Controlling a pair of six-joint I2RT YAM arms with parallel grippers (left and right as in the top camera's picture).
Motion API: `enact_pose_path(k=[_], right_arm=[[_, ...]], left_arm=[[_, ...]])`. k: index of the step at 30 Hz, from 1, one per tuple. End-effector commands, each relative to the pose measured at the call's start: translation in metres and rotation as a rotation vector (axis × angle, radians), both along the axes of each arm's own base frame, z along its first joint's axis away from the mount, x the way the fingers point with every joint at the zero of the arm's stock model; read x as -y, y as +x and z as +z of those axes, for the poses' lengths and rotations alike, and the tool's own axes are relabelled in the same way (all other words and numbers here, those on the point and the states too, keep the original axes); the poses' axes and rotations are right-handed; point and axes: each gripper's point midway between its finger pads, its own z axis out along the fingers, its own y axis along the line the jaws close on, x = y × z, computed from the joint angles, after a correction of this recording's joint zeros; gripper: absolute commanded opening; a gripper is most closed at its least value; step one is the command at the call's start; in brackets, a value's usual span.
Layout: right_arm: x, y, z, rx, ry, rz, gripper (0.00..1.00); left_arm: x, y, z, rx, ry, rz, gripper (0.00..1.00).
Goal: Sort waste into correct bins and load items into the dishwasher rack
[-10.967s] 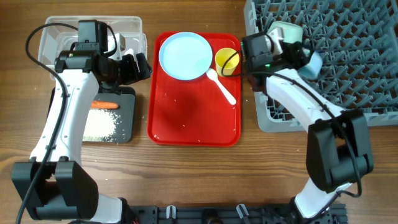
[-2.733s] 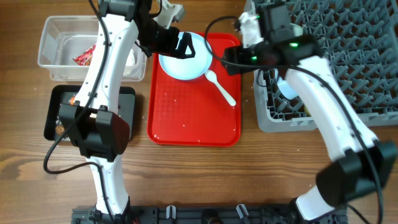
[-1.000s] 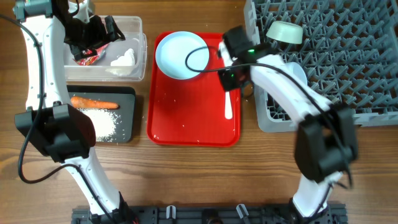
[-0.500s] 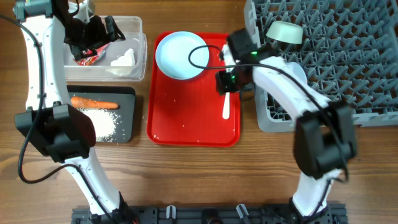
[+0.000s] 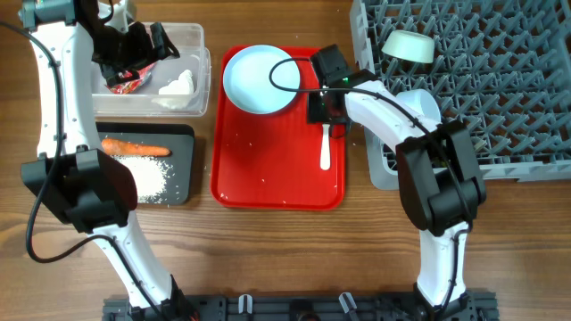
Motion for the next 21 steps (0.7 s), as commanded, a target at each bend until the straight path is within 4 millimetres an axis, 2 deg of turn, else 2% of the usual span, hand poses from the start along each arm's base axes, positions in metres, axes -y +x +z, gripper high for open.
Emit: enact_pose_path(k=[1, 4, 7, 10, 11, 12, 13, 14, 15, 21], right_arm=[[0.006, -0.038, -0.073, -0.183, -0.027, 0.058, 0.48], [0.006, -0.041, -0.073, -0.198, -0.025, 0.059, 0.25], [0.008, -0.045, -0.074, -0.216, -0.032, 0.058, 0.15], [0.009, -0.047, -0.074, -0.223, -0.035, 0.058, 0.14], [0.01, -0.049, -0.073, -0.233, -0.038, 0.058, 0.18], [0.008, -0.052, -0.071, -0.248, -0.03, 0.061, 0.27], [0.007, -0.057, -0.068, -0.273, -0.012, 0.066, 0.39], [0.003, -0.066, -0.059, -0.314, 0.023, 0.087, 0.59], [0.001, -0.072, -0.054, -0.339, 0.04, 0.093, 0.66], [0.01, -0.105, -0.053, -0.464, 0.01, 0.077, 0.68]], left_arm=[[-0.003, -0.001, 0.009, 0.018, 0.0, 0.016, 1.0], [-0.003, -0.001, 0.009, 0.018, 0.0, 0.016, 1.0], [-0.003, -0.001, 0.009, 0.018, 0.0, 0.016, 1.0], [-0.003, -0.001, 0.009, 0.018, 0.0, 0.016, 1.0], [-0.003, -0.001, 0.009, 0.018, 0.0, 0.016, 1.0], [-0.003, -0.001, 0.009, 0.018, 0.0, 0.016, 1.0], [-0.003, -0.001, 0.009, 0.018, 0.0, 0.016, 1.0], [-0.003, -0.001, 0.009, 0.018, 0.0, 0.016, 1.0], [-0.003, -0.001, 0.009, 0.018, 0.0, 0.016, 1.0], [-0.003, -0.001, 0.009, 0.018, 0.0, 0.016, 1.0]])
